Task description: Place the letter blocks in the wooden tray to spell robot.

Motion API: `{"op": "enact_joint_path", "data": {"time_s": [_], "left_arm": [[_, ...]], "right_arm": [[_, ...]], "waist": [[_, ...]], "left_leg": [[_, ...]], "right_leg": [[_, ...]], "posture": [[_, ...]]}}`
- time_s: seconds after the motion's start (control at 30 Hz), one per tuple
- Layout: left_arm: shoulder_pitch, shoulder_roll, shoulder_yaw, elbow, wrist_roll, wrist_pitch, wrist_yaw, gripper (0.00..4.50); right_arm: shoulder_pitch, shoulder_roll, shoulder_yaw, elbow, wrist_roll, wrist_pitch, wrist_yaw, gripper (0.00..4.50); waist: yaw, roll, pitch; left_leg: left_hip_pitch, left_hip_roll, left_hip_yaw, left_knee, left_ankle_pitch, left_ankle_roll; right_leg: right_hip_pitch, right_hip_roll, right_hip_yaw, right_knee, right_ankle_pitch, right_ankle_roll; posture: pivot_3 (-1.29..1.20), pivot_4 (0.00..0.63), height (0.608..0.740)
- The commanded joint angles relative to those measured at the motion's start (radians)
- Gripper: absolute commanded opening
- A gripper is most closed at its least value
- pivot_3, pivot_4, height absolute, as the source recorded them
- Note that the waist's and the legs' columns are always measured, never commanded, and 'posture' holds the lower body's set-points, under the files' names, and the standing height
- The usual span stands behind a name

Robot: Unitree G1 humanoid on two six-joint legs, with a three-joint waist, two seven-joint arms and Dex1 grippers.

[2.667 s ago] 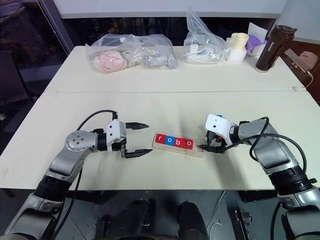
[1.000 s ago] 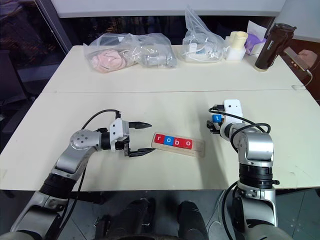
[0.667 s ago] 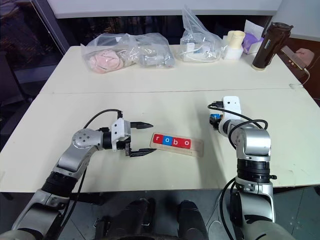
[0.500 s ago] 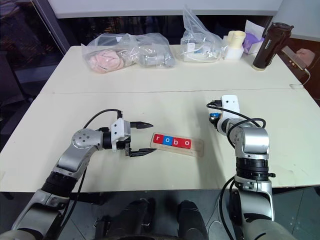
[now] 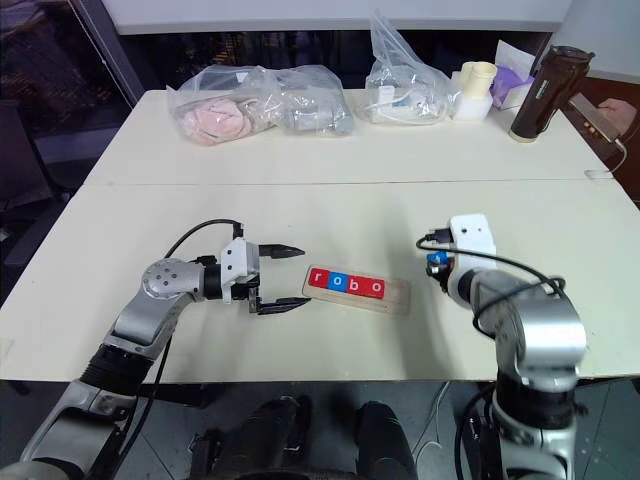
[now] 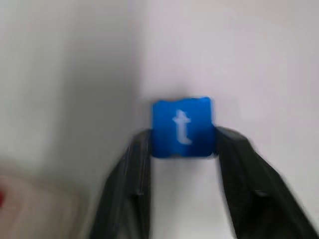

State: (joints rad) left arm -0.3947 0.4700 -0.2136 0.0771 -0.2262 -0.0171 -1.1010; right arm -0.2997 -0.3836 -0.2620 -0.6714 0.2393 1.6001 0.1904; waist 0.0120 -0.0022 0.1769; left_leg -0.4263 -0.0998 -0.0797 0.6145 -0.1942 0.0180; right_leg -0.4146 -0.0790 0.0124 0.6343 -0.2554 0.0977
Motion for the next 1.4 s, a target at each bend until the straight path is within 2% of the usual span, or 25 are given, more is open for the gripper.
{"op": "enact_joint_path", "data": {"time_s": [0.03,0.17,0.27,0.33,0.4,0.5,0.57,0.63,0.7,0.8,0.9,1.0,1.03,1.17,1.4], "left_arm": [[-0.002,-0.002,0.003,-0.010,0.001,-0.030,-0.006,4.50],[-0.008,-0.012,-0.005,0.000,0.003,-0.040,-0.013,4.50],[-0.009,-0.014,-0.007,0.003,0.004,-0.043,-0.016,4.50],[-0.008,-0.013,-0.007,0.001,0.003,-0.043,-0.017,4.50],[-0.005,-0.011,-0.006,0.000,0.002,-0.044,-0.018,4.50],[-0.001,-0.009,-0.003,-0.003,0.002,-0.043,-0.018,4.50],[0.001,-0.007,-0.002,-0.005,0.002,-0.041,-0.017,4.50],[0.002,-0.006,-0.002,-0.007,0.002,-0.041,-0.016,4.50],[0.003,-0.006,-0.003,-0.008,0.003,-0.040,-0.015,4.50],[0.002,-0.009,-0.008,-0.012,0.004,-0.037,-0.014,4.50],[-0.007,-0.012,-0.011,-0.008,0.005,-0.036,-0.015,4.50],[-0.014,-0.011,-0.012,-0.001,0.007,-0.042,-0.019,4.50],[-0.016,-0.010,-0.011,0.001,0.008,-0.043,-0.019,4.50],[-0.011,-0.004,-0.004,-0.007,0.014,-0.045,-0.010,4.50],[0.010,0.016,0.006,-0.031,0.012,-0.035,-0.009,4.50]], "right_arm": [[0.084,0.043,-0.028,-0.164,0.045,0.014,-0.026,1.16],[0.176,0.052,-0.035,-0.218,0.052,0.014,-0.064,1.16],[0.186,0.029,-0.034,-0.212,0.046,0.014,-0.089,1.16],[0.181,0.026,-0.036,-0.208,0.051,0.014,-0.096,2.21],[0.179,0.029,-0.038,-0.209,0.060,0.014,-0.101,2.94],[0.180,0.002,-0.040,-0.206,0.083,0.014,-0.084,4.46],[0.166,-0.076,-0.041,-0.205,0.143,0.014,-0.012,4.46],[0.134,-0.200,-0.031,-0.205,0.197,0.014,0.084,4.46],[0.139,-0.344,-0.007,-0.189,0.233,-0.078,0.202,4.46],[0.226,-0.550,0.042,-0.094,0.203,-0.394,0.416,4.46],[0.306,-0.663,0.061,0.053,0.141,-0.717,0.601,4.46],[0.317,-0.749,0.124,0.273,0.063,-1.030,0.793,4.46],[0.286,-0.772,0.164,0.359,0.035,-1.108,0.849,4.46],[0.112,-0.749,0.290,0.642,-0.021,-1.287,0.989,4.46],[0.012,-0.706,0.362,0.807,-0.059,-1.398,1.107,4.46]], "waist": [[-0.001,0.000,0.000],[-0.002,0.000,0.000],[-0.003,0.000,0.000],[-0.002,0.000,0.000],[-0.001,0.000,0.000],[-0.001,0.000,0.000],[-0.001,0.000,0.000],[-0.001,0.000,0.000],[-0.001,0.000,0.000],[0.000,-0.001,0.000],[0.001,-0.001,0.001],[-0.001,-0.001,0.001],[-0.003,-0.001,0.001],[-0.008,-0.001,0.002],[0.000,-0.001,0.002]], "left_leg": [[0.000,0.000,0.000,0.000,0.000,0.000],[0.000,0.000,0.000,0.001,0.000,0.000],[0.000,0.000,0.000,0.001,0.000,0.000],[0.000,0.000,0.000,0.001,0.000,0.000],[0.000,0.000,0.000,0.001,0.000,0.000],[0.000,0.000,0.000,0.001,0.000,0.000],[0.000,0.000,0.000,0.001,0.000,0.000],[0.000,0.000,0.000,0.002,0.000,0.000],[0.000,0.000,0.001,0.002,0.000,0.000],[0.000,0.000,0.000,0.002,0.000,0.001],[0.000,0.001,0.000,0.002,-0.001,0.002],[0.000,0.001,0.001,0.004,-0.001,0.002],[0.001,0.001,0.001,0.005,-0.001,0.002],[0.001,0.002,0.002,0.008,-0.001,0.002],[0.000,0.003,0.002,0.007,-0.001,0.002]], "right_leg": [[0.000,0.000,0.000,0.000,0.000,0.000],[0.001,0.000,0.000,0.000,0.000,0.000],[0.001,0.000,0.000,0.000,0.000,-0.001],[0.001,0.000,0.000,0.000,0.000,-0.001],[0.001,0.000,0.000,0.000,0.000,0.000],[0.001,0.000,0.000,-0.001,0.000,0.000],[0.001,0.000,0.000,-0.001,0.000,0.000],[0.002,0.000,0.000,-0.001,0.000,0.000],[0.002,0.000,-0.001,-0.002,-0.001,-0.001],[0.004,0.000,-0.003,-0.004,-0.001,-0.001],[0.006,-0.001,-0.004,-0.005,-0.001,0.001],[0.006,-0.001,-0.004,-0.005,-0.001,0.001],[0.007,-0.001,-0.004,-0.005,-0.001,0.001],[0.007,-0.001,-0.004,-0.005,-0.001,-0.002],[0.005,-0.001,-0.005,-0.004,0.000,0.000]], "posture": [[0.00,0.150,0.738],[0.00,0.150,0.738],[0.00,0.150,0.738],[0.00,0.150,0.738],[0.00,0.150,0.738],[0.00,0.150,0.738],[0.00,0.150,0.738],[0.00,0.150,0.738],[0.00,0.150,0.738],[0.00,0.150,0.738],[0.00,0.150,0.738],[0.00,0.150,0.738],[0.00,0.150,0.738],[0.00,0.150,0.738],[0.00,0.150,0.738]]}}
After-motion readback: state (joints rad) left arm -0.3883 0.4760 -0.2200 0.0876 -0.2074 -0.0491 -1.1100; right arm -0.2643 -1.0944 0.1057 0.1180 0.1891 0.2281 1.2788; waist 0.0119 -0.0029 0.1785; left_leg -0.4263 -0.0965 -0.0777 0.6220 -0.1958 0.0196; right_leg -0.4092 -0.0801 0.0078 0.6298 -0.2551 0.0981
